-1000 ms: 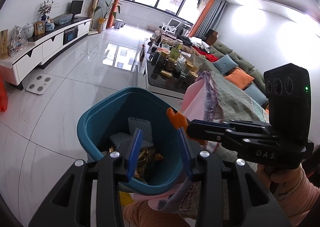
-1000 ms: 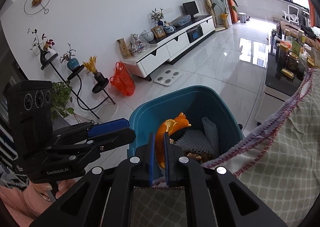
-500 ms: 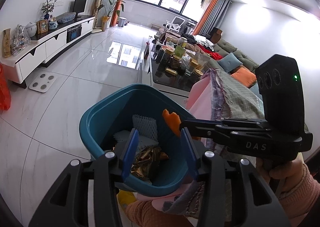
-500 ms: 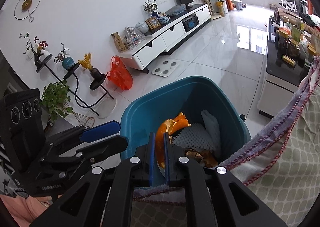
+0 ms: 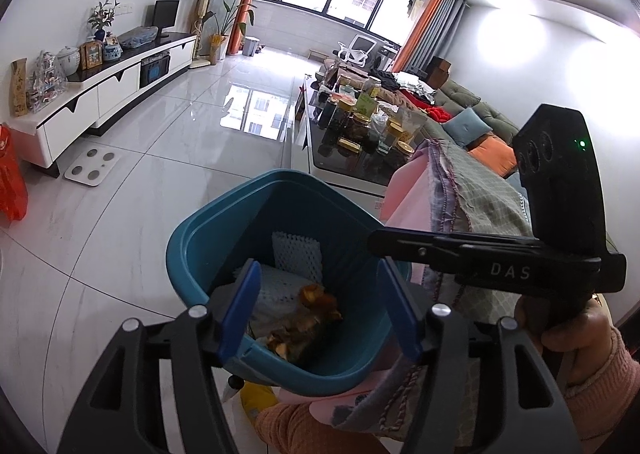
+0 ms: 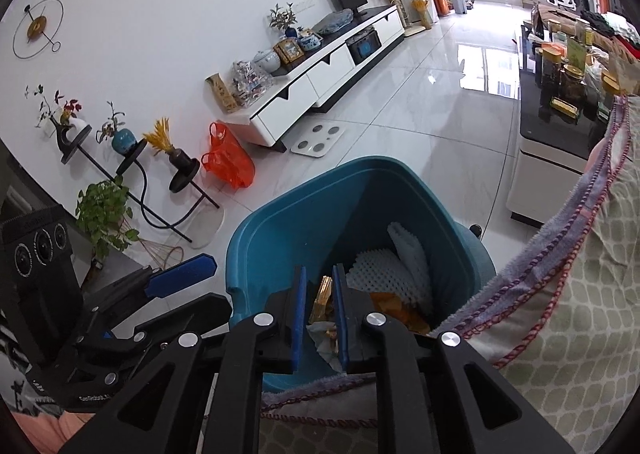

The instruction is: Collect trash

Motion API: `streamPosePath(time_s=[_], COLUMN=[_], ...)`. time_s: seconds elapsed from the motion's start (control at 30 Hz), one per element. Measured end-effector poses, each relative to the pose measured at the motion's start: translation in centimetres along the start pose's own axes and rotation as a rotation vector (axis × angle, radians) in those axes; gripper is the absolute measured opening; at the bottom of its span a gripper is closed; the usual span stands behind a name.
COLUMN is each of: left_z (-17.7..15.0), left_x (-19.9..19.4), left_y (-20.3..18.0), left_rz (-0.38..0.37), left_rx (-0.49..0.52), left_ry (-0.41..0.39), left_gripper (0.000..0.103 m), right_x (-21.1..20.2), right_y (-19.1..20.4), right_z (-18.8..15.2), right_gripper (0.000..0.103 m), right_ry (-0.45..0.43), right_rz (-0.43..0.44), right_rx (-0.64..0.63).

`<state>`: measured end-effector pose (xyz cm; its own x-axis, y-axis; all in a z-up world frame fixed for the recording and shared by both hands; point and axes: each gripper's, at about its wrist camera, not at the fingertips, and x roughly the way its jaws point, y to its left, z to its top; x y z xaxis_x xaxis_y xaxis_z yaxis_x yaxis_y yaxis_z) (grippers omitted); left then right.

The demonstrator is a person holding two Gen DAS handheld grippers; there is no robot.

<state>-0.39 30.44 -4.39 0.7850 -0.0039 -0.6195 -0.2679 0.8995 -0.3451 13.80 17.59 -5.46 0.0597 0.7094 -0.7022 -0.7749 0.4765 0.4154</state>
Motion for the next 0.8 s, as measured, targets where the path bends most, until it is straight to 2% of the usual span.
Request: streamPosePath(time_s=[0.07, 0.13, 0.3, 0.4, 0.47, 0.53, 0.6, 0.67, 0.73, 0.8], left_z=[-0.1, -0.1, -0.4, -0.7, -0.8, -1.1, -1.3, -1.5, -2.0, -2.5], left_x=[-0.1, -0.2, -0.9, -1.6, -2.3, -3.0, -3.7, -4.2, -4.7, -5.3], left_y=[0.0, -0.1, -0.3, -0.6, -1.0, -1.6, -2.2, -2.9, -3.8, -4.7], left_rz=[0.004, 0.007, 0.002, 0.008, 0.005, 0.001, 0.009, 0.019, 0.043, 0.047], left_rx=[0.004, 0.007, 0.019, 0.029, 0.034, 0.038, 0.047, 0.053, 0.058, 0.066], left_ry=[-0.002, -0.009, -0.027, -0.057, -0.082, -0.115, -0.149, -0.171, -0.214, -0.249], left_gripper=[0.066, 0.076, 0.079, 0.092, 0.093, 0.099, 0.099, 0.099, 0.099, 0.099], right_x=[-0.3, -0.8, -2.6, -4.0, -5.0, -6.1, -7.2, -8.5, -9.8, -11.4], right_y=[0.0, -0.1, -0.4, -0.6, -0.6, -0.5, -0.5, -0.4, -0.4, -0.3], right_z=[0.0, -0.3, -1.1, -1.8, -2.3, -2.9, -3.7, -4.8, -5.7, -7.1], right_gripper=[0.015, 0.018, 0.028, 0.042, 0.054, 0.06, 0.066, 0.079, 0.087, 0.09], right_ry=[-0.009, -0.023, -0.07, -0.103, -0.13, -0.158, -0.185, -0.223, -0.26, -0.305], right_rz=[0.0, -0.002, -0.008, -0.016, -0.024, -0.043, -0.053, -0.082, -0.112, -0.154], right_rx=[0.001, 0.0, 0.005, 0.002, -0.003, -0.009, -0.01, -0.015, -0.024, -0.036])
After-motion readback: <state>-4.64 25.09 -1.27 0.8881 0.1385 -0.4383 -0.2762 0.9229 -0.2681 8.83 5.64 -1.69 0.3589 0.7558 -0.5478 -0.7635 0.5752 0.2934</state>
